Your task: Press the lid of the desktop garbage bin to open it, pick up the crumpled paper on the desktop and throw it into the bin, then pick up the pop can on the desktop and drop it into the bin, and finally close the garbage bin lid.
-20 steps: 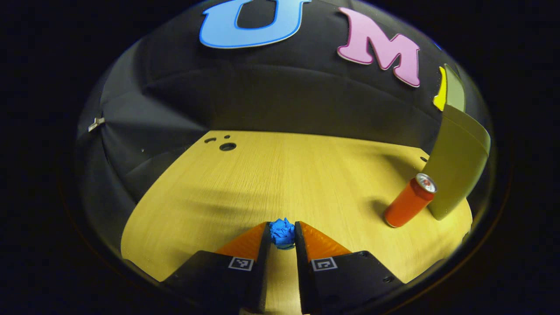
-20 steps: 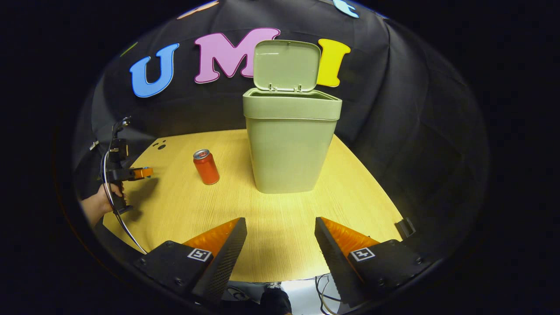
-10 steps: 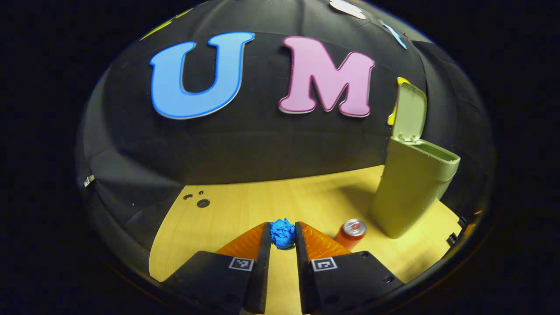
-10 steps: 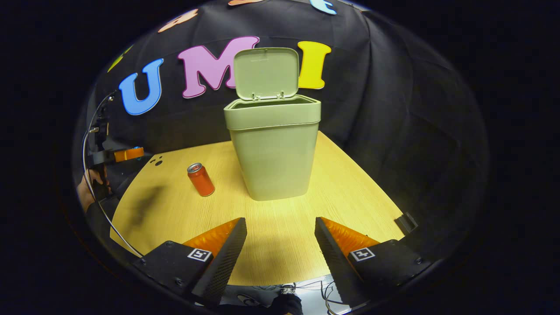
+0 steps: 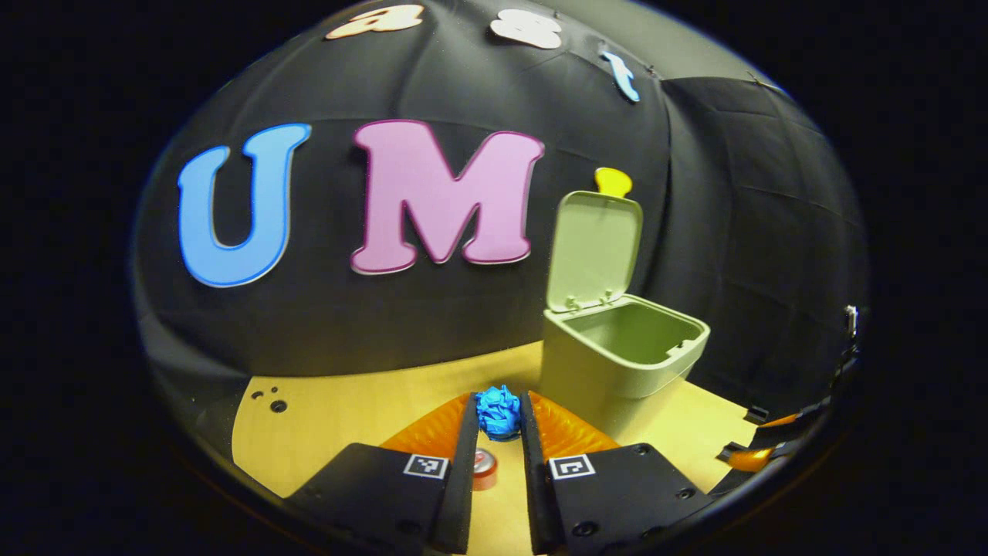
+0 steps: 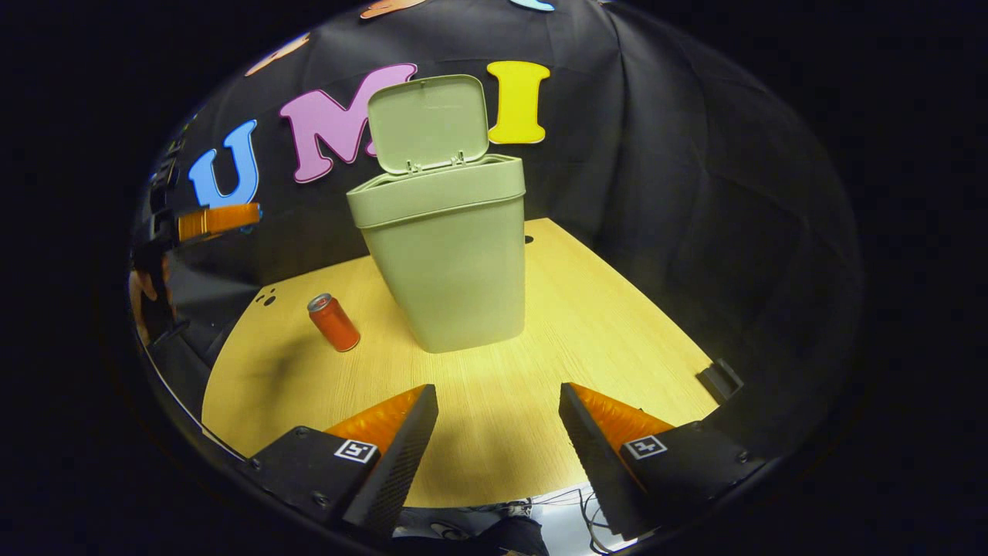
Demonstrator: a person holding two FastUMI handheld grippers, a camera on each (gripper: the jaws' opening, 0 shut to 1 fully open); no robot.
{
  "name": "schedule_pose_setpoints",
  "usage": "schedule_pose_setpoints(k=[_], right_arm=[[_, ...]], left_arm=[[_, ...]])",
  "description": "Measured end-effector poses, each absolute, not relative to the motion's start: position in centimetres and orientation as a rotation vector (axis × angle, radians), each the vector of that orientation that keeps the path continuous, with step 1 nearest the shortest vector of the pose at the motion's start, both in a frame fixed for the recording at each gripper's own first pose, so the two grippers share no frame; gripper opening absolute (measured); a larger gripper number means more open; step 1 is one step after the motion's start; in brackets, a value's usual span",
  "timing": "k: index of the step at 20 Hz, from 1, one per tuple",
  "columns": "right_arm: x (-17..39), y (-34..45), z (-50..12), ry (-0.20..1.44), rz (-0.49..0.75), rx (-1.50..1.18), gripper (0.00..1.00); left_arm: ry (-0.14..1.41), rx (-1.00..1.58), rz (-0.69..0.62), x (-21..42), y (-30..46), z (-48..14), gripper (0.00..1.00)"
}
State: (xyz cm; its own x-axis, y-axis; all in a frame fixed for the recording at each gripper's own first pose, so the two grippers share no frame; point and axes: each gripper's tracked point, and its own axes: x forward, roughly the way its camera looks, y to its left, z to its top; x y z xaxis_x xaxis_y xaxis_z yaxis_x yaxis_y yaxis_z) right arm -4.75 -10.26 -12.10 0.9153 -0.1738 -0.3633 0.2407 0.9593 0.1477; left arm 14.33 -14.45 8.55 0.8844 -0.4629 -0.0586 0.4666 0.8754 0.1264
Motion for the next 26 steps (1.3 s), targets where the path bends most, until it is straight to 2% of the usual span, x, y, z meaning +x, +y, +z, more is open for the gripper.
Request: schedule_pose_setpoints(k=[8,9,11,12,14,19,21,26], right_arm=[[-4.5,-9.7,-14.3,0.392,-0.173,0.208,1.00],[-4.7,-9.4,-14.9,0.406,-0.159,0.207,0.99],[-4.8,-8.8,-15.6,0.429,-0.138,0.207,1.00],[-4.9,-8.7,-15.7,0.433,-0.131,0.205,1.00],[-4.7,-8.8,-15.7,0.432,-0.127,0.203,1.00],[-4.5,-9.4,-16.3,0.448,-0.133,0.213,0.99],[-4.3,-9.5,-16.5,0.454,-0.130,0.218,0.99],[-3.7,-9.5,-16.6,0.452,-0.119,0.209,0.99]], left_arm=[[-0.006,0.182,-0.642,14.8,-25.2,10.9,0.33],[-0.005,0.189,-0.656,14.9,-26.2,10.9,0.29],[0.002,0.191,-0.681,15.3,-27.9,10.5,0.33],[0.008,0.190,-0.689,15.4,-28.5,10.4,0.29],[0.032,0.194,-0.696,16.1,-29.7,9.8,0.34],[0.072,0.203,-0.708,17.2,-31.2,8.8,0.32],[0.077,0.203,-0.699,17.6,-31.4,8.7,0.38],[0.103,0.190,-0.663,18.6,-31.1,8.0,0.44]])
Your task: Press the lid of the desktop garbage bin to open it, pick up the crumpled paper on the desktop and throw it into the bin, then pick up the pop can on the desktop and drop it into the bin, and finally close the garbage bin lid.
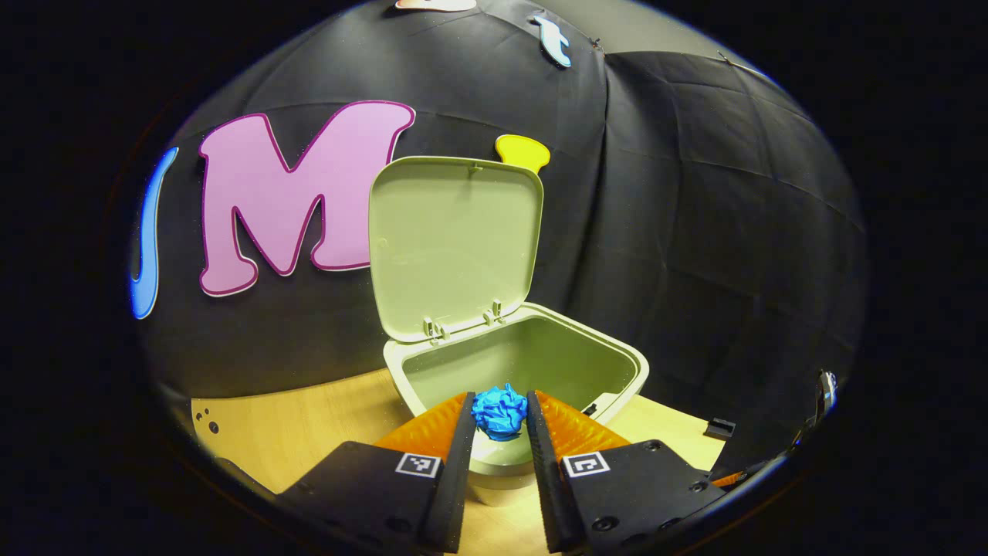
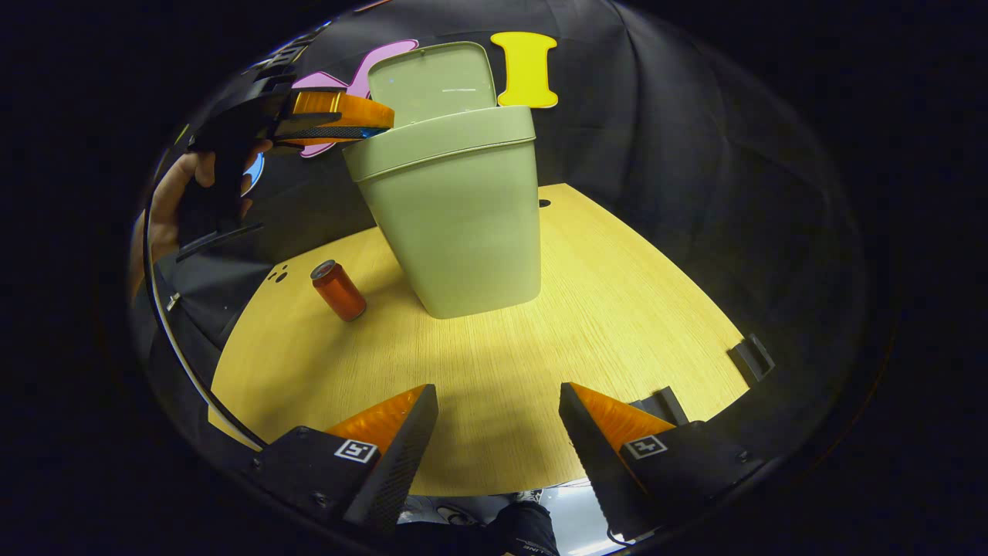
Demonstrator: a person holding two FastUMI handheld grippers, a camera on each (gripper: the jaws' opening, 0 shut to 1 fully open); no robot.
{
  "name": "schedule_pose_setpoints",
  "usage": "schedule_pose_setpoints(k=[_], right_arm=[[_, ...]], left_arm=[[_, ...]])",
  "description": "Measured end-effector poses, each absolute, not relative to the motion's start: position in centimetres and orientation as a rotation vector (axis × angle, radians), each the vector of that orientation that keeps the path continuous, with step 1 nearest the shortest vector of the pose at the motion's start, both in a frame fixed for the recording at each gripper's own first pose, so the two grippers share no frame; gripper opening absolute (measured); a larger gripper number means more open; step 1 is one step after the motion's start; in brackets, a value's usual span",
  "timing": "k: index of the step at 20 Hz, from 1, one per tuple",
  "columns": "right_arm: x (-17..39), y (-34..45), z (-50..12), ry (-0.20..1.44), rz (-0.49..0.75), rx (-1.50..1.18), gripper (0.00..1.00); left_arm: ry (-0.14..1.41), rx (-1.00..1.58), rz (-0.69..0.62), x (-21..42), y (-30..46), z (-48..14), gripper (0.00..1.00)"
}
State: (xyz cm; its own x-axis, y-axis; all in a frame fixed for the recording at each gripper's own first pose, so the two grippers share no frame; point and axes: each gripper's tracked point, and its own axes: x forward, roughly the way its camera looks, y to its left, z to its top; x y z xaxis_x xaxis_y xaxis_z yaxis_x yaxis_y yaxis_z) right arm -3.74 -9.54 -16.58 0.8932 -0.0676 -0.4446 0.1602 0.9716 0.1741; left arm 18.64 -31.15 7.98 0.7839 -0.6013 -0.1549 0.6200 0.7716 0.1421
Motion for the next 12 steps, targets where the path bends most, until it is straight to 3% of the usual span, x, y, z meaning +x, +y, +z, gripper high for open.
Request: schedule_pose_setpoints(k=[1,5,12], right_arm=[[-3.7,-9.4,-16.7,0.454,-0.113,0.205,0.99],[-3.4,-8.4,-17.2,0.474,-0.078,0.190,1.00],[-1.8,-5.0,-16.5,0.473,0.019,0.130,0.99]], left_arm=[[0.094,0.180,-0.661,18.8,-31.0,8.2,0.48],[0.077,0.125,-0.634,18.7,-29.8,9.1,0.97],[0.041,0.055,-0.444,19.8,-19.9,9.2,0.98]])
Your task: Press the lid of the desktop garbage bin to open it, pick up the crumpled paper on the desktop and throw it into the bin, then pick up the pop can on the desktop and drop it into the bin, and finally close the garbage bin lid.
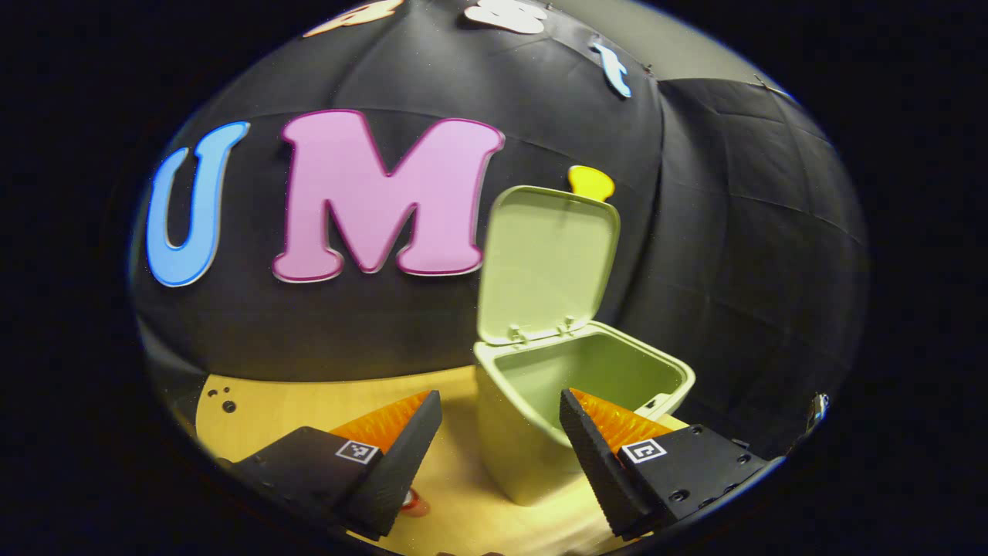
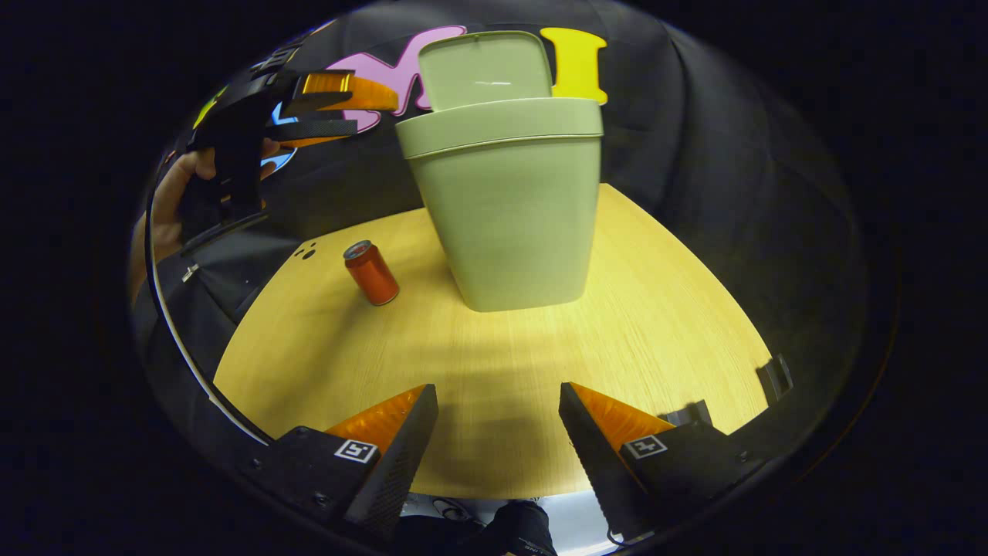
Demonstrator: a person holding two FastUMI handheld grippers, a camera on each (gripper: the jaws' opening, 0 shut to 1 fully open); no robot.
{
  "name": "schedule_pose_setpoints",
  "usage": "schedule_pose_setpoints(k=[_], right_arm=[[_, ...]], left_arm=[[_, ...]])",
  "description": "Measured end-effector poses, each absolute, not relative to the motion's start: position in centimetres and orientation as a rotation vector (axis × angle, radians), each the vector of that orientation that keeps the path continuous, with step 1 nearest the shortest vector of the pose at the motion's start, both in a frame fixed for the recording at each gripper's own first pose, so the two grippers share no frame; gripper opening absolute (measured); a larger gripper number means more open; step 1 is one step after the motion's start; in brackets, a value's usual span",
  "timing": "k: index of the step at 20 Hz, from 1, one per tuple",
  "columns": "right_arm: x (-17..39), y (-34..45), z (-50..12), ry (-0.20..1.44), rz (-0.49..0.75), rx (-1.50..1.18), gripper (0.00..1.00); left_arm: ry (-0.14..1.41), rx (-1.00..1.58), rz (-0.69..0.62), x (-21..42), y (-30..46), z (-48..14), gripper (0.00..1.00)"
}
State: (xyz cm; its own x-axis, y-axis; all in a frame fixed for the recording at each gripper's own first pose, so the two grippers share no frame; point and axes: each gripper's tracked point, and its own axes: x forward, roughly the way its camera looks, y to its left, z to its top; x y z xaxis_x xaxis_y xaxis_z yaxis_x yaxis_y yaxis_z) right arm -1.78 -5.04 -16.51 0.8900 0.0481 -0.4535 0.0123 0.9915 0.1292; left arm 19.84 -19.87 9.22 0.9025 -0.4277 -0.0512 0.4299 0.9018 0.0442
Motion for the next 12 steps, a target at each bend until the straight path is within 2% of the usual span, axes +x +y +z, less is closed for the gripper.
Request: schedule_pose_setpoints(k=[6,12], right_arm=[[1.8,0.0,-15.5,0.454,0.148,0.051,0.99],[6.6,6.9,-14.3,0.441,0.292,0.001,1.00]], left_arm=[[0.067,0.006,-0.221,18.5,-6.8,7.1,0.96],[0.135,-0.028,-0.052,14.3,2.5,2.5,0.96]])
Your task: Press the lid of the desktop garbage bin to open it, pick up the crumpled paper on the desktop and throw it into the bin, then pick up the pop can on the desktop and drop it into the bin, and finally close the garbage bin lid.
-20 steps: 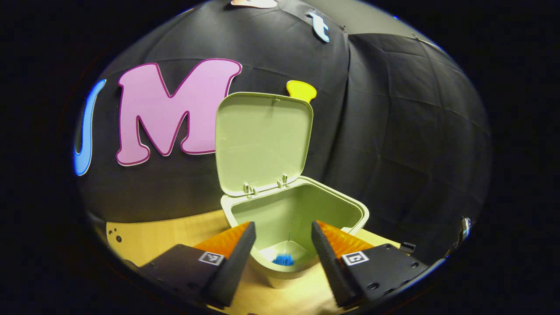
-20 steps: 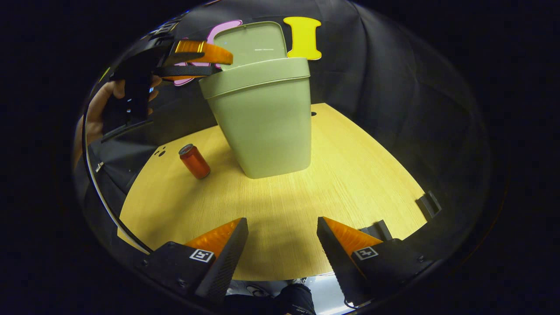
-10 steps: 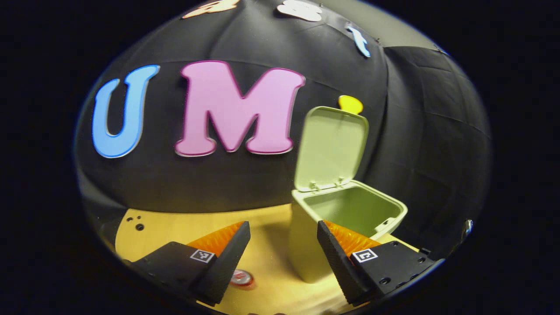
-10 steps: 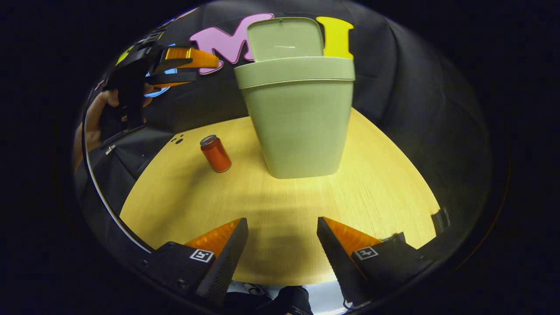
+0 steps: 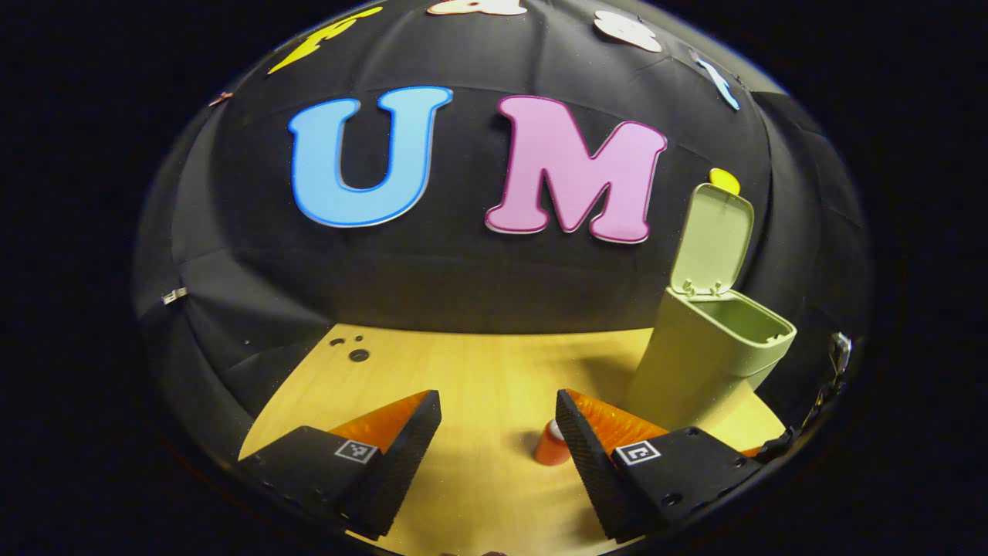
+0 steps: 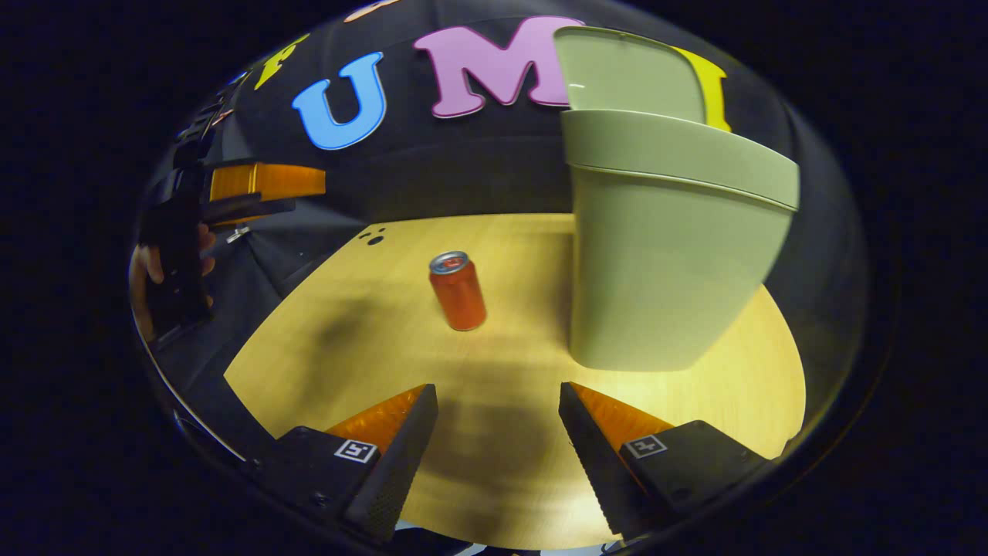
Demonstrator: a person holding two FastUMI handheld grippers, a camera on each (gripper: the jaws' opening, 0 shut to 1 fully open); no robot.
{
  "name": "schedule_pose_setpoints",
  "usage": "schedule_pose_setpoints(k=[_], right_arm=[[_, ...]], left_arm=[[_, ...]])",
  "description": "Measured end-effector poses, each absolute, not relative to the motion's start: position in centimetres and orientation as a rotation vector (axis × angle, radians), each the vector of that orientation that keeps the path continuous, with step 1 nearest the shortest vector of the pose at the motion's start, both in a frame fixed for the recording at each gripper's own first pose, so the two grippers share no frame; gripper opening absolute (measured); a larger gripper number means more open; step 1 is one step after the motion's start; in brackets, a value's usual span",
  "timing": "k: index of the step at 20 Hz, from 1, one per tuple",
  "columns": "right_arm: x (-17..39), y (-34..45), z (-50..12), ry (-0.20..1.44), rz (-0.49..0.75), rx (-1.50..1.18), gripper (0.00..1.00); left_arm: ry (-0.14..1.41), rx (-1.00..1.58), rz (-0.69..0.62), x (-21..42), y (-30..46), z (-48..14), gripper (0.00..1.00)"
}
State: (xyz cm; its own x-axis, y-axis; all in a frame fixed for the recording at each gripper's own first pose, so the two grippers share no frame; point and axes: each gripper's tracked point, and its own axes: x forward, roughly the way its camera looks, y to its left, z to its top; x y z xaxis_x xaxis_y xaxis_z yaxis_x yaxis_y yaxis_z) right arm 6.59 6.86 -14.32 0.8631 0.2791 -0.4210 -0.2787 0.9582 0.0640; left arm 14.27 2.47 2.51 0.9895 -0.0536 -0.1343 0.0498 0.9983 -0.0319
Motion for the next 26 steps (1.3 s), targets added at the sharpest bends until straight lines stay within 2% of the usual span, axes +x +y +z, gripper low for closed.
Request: schedule_pose_setpoints(k=[14,23,24,26], right_arm=[[16.8,12.9,-14.7,0.448,0.336,-0.071,0.99],[21.9,15.4,-16.2,0.481,0.335,-0.114,0.99],[22.4,15.5,-16.3,0.481,0.332,-0.116,0.99],[23.1,15.7,-16.9,0.489,0.335,-0.121,0.99]], left_arm=[[0.223,-0.055,0.157,7.5,14.2,-2.8,0.96],[0.277,-0.172,0.293,4.2,16.2,-6.5,0.96],[0.286,-0.181,0.307,3.7,16.4,-6.8,0.94],[0.306,-0.198,0.328,2.9,16.7,-7.7,0.96]])
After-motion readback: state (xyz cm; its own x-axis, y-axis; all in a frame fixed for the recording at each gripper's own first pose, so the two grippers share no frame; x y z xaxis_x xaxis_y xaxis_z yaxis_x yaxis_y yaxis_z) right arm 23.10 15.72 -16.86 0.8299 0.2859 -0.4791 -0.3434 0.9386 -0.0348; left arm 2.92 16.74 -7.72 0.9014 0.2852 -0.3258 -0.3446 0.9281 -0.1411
